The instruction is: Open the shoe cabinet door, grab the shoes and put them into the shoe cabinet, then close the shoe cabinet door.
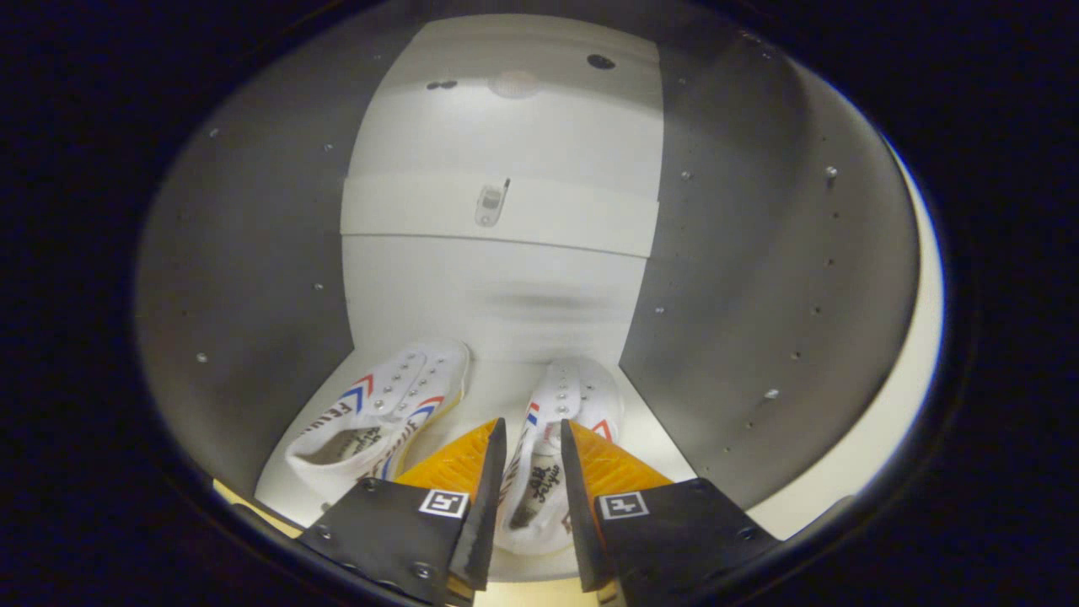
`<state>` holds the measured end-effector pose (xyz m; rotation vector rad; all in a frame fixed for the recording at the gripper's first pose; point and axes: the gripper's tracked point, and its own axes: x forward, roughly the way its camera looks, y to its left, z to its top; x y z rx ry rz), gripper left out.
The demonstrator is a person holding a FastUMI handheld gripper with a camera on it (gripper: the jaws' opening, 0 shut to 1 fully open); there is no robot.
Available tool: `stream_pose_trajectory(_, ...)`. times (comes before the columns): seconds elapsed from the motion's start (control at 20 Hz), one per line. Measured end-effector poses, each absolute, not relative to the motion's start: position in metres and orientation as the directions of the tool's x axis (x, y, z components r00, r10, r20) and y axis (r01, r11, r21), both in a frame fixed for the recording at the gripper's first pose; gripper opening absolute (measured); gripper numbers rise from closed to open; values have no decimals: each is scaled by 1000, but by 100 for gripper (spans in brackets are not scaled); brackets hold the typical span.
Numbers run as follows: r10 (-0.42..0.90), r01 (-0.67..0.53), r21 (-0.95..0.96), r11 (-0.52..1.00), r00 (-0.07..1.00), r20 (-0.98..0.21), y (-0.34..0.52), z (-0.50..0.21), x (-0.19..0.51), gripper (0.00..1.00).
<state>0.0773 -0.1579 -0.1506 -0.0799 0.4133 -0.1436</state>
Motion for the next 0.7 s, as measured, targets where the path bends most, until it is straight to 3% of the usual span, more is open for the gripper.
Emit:
stream_pose_trajectory(0.45, -136, 129, -45, 991, 959, -247, -148, -62, -50, 42)
stream_pose_trajectory(0.7, -131, 131, -15, 991, 966, -222, -164, -34, -132, 42)
